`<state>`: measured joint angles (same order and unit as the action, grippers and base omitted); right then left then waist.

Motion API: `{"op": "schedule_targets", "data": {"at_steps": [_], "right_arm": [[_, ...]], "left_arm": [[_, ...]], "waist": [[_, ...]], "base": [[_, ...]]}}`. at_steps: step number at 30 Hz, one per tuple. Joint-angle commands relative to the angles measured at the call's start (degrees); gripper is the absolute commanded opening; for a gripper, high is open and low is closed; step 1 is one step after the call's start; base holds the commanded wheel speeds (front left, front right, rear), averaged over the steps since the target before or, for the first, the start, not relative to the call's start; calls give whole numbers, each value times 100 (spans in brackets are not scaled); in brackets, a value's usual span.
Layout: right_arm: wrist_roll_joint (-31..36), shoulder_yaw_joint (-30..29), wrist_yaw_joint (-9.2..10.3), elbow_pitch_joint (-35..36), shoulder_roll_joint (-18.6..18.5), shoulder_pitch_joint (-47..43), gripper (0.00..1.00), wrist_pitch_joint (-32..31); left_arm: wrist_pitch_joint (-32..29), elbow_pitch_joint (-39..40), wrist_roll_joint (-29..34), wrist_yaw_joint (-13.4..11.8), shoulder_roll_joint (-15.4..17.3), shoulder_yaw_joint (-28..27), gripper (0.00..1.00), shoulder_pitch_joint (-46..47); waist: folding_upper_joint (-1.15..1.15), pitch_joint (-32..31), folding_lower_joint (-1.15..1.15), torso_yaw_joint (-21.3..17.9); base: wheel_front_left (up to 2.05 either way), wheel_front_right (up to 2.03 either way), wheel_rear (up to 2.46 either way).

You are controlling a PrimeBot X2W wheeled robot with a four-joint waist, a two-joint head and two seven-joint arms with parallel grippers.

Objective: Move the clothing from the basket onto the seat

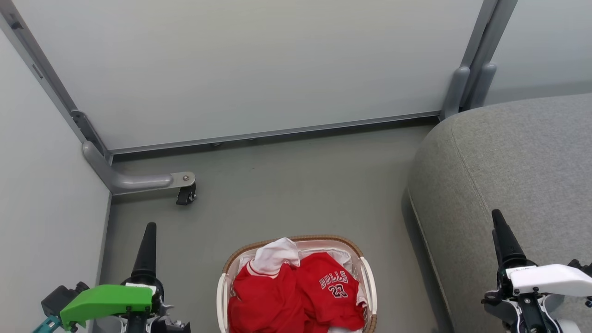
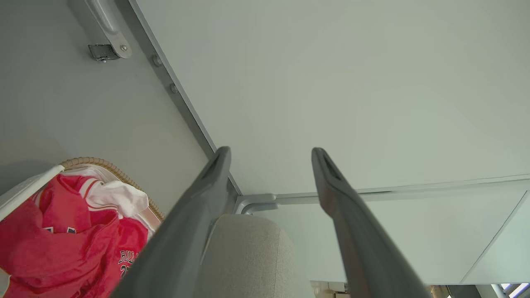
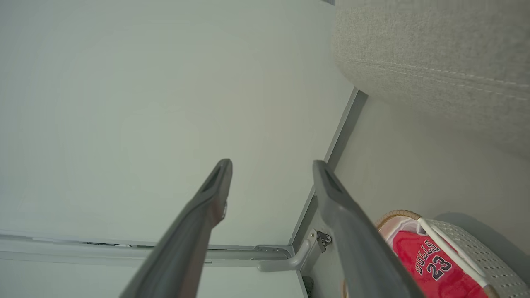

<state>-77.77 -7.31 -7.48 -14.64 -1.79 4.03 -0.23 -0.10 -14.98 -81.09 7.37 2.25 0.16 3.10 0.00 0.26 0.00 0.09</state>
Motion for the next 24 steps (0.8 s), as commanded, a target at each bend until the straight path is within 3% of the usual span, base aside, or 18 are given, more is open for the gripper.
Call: {"op": "schedule_targets", "data": {"at_steps": [1, 11, 24], "right_arm": [[352, -49, 0, 188, -53, -9, 100, 71], [1847, -84, -1, 549, -65, -53, 100, 289], [3245, 65, -1, 592, -75, -179, 100, 537]], "left_arm": [[65, 148, 298, 6, 29, 37, 100, 147], [282, 437, 1503, -68, 37, 134, 100, 180], [528, 481, 3070, -129, 45, 325, 100, 104]], "waist": [[0, 2, 0, 1], [0, 13, 0, 10], [0, 17, 0, 38]], "base": [[0, 0, 0], [0, 0, 0], [0, 0, 0]]}}
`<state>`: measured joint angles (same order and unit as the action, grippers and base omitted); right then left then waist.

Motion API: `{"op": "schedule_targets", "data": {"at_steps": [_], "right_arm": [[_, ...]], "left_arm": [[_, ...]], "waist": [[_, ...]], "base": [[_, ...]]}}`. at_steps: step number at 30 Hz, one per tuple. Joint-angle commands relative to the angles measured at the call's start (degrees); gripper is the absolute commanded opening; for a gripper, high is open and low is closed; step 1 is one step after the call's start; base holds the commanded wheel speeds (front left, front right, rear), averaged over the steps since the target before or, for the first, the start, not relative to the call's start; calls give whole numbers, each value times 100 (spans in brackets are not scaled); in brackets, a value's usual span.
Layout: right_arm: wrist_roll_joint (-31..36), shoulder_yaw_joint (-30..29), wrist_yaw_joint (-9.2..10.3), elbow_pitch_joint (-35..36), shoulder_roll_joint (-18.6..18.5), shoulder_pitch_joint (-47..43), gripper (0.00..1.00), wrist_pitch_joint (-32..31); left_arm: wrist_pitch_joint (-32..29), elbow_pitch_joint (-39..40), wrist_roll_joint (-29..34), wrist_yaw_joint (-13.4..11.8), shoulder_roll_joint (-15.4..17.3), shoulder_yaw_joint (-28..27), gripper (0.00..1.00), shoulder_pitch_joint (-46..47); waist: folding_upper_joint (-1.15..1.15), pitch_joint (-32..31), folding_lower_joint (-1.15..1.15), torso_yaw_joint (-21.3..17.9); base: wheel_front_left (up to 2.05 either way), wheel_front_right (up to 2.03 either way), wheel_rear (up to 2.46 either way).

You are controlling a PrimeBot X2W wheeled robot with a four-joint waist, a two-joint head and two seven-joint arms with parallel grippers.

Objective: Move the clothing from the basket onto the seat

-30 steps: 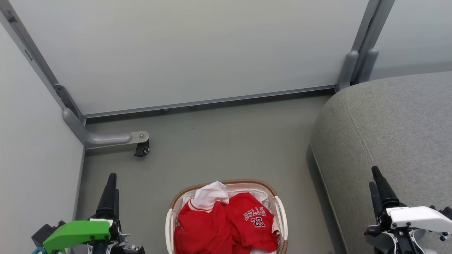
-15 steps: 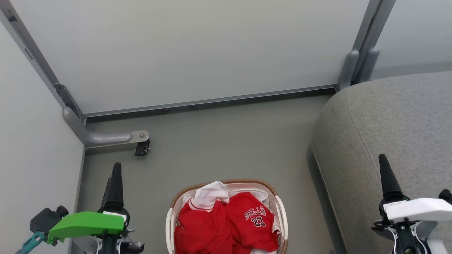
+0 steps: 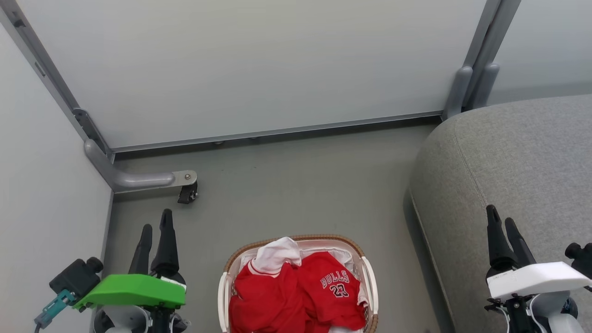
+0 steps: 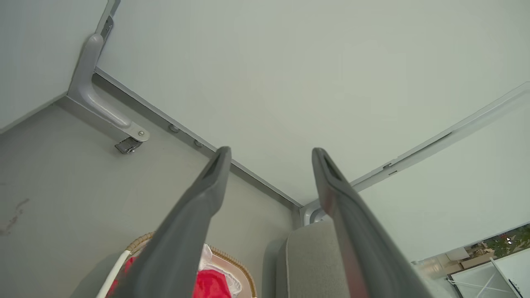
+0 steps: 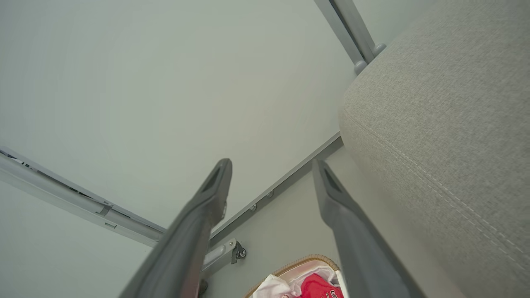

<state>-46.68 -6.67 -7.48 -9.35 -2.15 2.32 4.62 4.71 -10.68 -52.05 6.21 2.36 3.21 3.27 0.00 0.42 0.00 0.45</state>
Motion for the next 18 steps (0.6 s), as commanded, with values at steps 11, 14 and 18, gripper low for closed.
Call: {"op": "schedule_targets", "data": {"at_steps": [11, 14, 18], "right_arm": [[1150, 95, -1, -54, -48, 24, 100, 241], [1381, 121, -1, -62, -51, 31, 100, 291], [1663, 146, -1, -69, -55, 13, 100, 355]], "left_arm": [[237, -195, 1197, -105, 41, 173, 100, 95], [286, -259, 1453, -111, 43, 230, 100, 120], [350, -330, 1754, -125, 46, 306, 100, 126]], "waist": [[0, 17, 0, 22], [0, 23, 0, 33], [0, 26, 0, 46]], "base": [[0, 0, 0], [0, 0, 0], [0, 0, 0]]}}
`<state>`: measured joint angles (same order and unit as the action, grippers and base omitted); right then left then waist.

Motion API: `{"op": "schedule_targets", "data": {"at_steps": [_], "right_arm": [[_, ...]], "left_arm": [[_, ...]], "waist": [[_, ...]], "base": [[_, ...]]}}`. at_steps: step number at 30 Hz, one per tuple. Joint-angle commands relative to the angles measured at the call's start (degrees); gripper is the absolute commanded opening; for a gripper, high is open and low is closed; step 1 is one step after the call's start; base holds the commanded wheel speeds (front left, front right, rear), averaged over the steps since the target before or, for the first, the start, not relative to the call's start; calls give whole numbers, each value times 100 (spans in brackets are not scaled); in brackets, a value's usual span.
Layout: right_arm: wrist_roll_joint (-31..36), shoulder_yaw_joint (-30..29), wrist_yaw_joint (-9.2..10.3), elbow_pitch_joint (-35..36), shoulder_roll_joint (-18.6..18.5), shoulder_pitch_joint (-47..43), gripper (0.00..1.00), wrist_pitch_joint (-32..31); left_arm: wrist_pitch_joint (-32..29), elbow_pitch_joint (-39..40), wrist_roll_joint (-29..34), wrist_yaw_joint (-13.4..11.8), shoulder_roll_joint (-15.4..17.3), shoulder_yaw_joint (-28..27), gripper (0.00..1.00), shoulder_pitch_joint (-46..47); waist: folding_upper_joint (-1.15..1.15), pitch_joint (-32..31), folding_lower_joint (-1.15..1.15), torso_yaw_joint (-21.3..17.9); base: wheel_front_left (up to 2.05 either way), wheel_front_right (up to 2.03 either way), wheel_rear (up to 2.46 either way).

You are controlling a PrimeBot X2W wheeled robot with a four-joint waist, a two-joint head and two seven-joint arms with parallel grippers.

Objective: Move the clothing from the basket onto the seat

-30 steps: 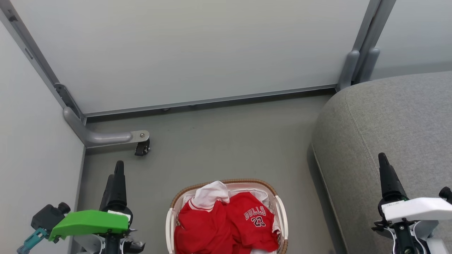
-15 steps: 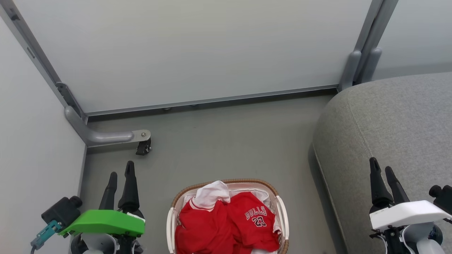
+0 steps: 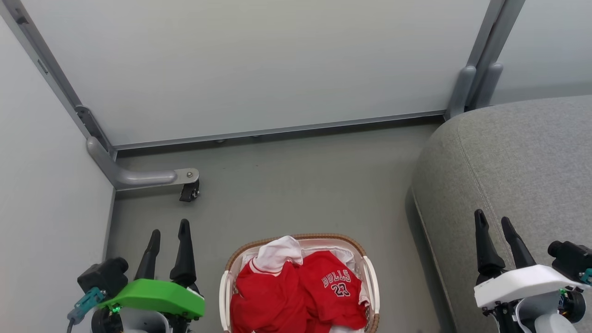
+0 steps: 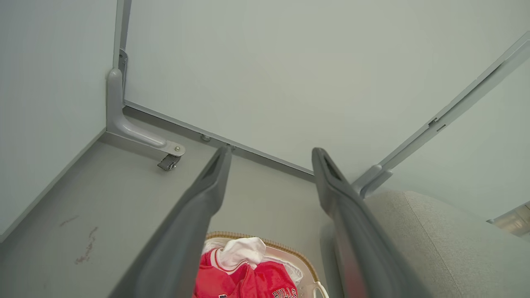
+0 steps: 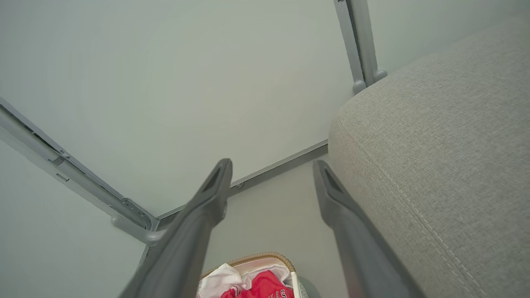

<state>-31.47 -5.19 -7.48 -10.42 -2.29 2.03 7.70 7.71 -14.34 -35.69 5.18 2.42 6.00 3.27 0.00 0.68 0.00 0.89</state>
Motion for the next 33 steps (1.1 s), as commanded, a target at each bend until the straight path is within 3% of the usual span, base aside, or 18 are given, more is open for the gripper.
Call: {"op": "schedule_targets", "data": {"at_steps": [1, 33], "right_arm": [[203, 3, -1, 37, -41, 38, 100, 60], [2030, 108, -1, -83, -61, -52, 100, 488]], "left_arm": [[67, 20, 179, -23, 40, 36, 100, 123], [487, -611, 1697, -172, 53, 90, 100, 159]], "waist": [[0, 1, 0, 5], [0, 58, 0, 71]], "base": [[0, 0, 0], [0, 0, 0]]}}
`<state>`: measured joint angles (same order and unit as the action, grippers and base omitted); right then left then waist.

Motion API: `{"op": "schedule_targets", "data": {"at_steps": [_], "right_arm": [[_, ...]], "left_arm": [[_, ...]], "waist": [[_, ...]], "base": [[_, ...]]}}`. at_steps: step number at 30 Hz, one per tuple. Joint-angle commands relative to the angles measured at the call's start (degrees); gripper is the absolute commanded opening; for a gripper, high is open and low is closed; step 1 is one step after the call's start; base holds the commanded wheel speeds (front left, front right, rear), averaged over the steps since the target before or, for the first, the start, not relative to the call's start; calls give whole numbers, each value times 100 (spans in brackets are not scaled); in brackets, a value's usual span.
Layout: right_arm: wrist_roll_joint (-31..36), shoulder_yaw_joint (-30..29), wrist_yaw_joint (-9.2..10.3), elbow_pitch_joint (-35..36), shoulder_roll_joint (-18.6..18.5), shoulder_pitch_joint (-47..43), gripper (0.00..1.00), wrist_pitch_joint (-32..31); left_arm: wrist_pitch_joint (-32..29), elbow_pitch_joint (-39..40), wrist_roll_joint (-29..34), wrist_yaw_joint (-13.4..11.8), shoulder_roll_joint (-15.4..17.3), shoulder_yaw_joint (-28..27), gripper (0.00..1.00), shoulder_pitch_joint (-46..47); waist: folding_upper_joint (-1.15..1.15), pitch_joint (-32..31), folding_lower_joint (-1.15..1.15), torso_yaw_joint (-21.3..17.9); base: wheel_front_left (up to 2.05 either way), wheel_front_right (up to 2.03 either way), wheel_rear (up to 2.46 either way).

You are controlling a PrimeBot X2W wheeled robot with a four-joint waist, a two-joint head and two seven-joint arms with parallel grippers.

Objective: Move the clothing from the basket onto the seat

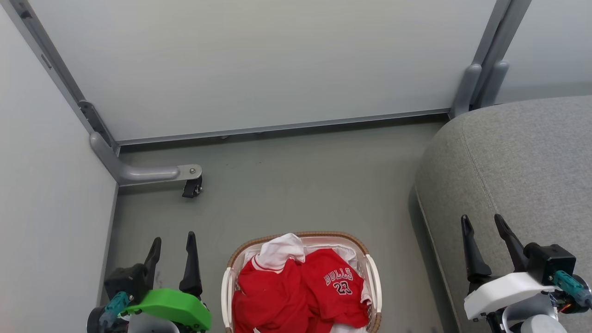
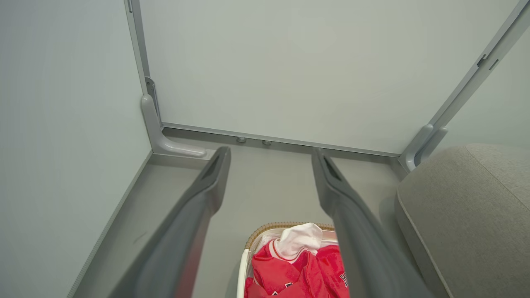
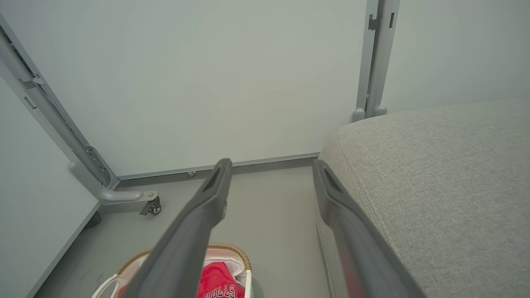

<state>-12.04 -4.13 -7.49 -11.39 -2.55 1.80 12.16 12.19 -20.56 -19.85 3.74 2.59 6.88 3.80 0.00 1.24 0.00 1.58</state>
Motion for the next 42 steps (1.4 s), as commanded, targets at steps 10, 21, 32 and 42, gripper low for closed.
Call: {"op": "schedule_targets", "data": {"at_steps": [10, 21, 32, 42], "right_arm": [[553, 17, 0, -40, -41, -46, 100, 161], [1004, 34, 0, -70, -48, -80, 100, 269], [1170, 21, 1, -99, -49, -108, 100, 314], [1184, 31, 1, -98, -49, -111, 100, 314]], "left_arm": [[155, -230, 456, -21, 41, 69, 100, 150], [275, -472, 768, -43, 45, 121, 100, 171], [299, -561, 832, -40, 47, 138, 100, 185], [298, -602, 800, -21, 47, 155, 100, 190]], "waist": [[0, 30, 0, 33], [0, 55, 0, 52], [0, 50, 0, 55], [0, 37, 0, 45]], "base": [[0, 0, 0], [0, 0, 0], [0, 0, 0], [0, 0, 0]]}}
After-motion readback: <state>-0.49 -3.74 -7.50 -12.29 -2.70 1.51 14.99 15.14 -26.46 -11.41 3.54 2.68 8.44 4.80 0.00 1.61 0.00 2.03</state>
